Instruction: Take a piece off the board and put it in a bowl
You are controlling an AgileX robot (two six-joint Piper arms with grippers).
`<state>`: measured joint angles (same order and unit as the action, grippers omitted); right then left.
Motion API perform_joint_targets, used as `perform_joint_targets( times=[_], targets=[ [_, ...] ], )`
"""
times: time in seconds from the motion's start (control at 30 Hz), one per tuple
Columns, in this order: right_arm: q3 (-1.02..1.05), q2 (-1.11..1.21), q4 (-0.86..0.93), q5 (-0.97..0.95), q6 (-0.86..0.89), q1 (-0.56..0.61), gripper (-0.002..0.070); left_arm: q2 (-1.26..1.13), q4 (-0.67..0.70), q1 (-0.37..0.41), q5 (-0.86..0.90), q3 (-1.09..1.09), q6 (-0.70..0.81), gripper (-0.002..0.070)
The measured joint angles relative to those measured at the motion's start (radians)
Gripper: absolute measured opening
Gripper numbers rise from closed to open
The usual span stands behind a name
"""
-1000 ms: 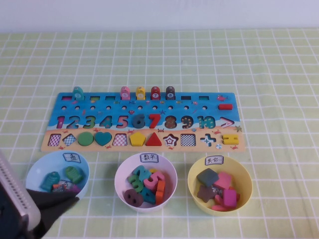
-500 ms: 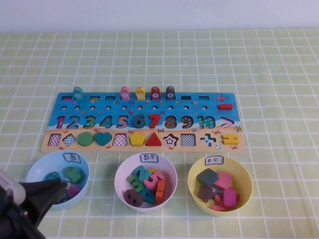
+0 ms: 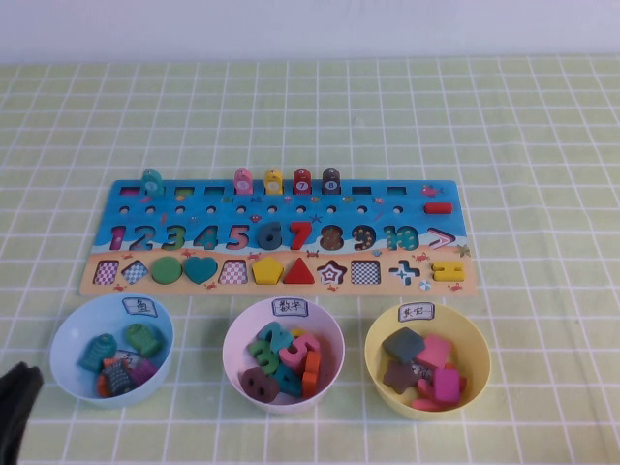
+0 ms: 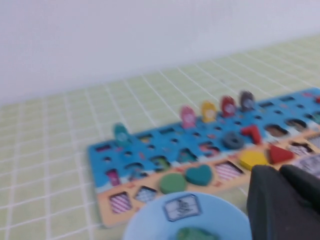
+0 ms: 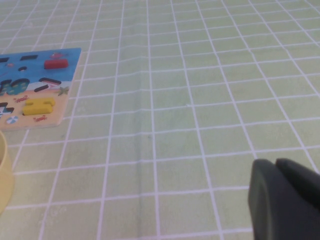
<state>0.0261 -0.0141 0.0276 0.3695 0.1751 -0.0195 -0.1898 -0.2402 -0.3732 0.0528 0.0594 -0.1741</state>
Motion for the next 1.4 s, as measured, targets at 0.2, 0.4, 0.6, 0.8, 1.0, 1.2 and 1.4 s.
perform_joint_targets(
  times=[0.2, 0.4, 0.6, 0.8, 1.0, 1.2, 1.4],
  targets=[
    [0.0, 0.0, 0.0, 0.0, 0.0, 0.0, -0.0017, 0.144, 0.099, 0.163, -0.043, -0.083, 0.053, -0.0002],
    [0.0, 0.0, 0.0, 0.0, 0.0, 0.0, -0.0017, 0.201, 0.144, 0.262, 0.058, -0.083, 0.127, -0.0002],
    [0.0, 0.0, 0.0, 0.0, 0.0, 0.0, -0.0017, 0.201, 0.19, 0.284, 0.248, -0.085, 0.174, -0.0002],
    [0.0, 0.0, 0.0, 0.0, 0.0, 0.0, -0.0017, 0.201, 0.253, 0.284, 0.316, -0.085, 0.28, -0.0003],
    [0.0, 0.0, 0.0, 0.0, 0.0, 0.0, -0.0017, 0.201, 0.29, 0.284, 0.318, -0.085, 0.342, -0.0003],
    [0.0, 0.0, 0.0, 0.0, 0.0, 0.0, -0.0017, 0.201, 0.293, 0.284, 0.318, -0.085, 0.344, -0.0003],
    [0.0, 0.0, 0.0, 0.0, 0.0, 0.0, -0.0017, 0.201, 0.293, 0.284, 0.318, -0.085, 0.344, -0.0003]
  ],
)
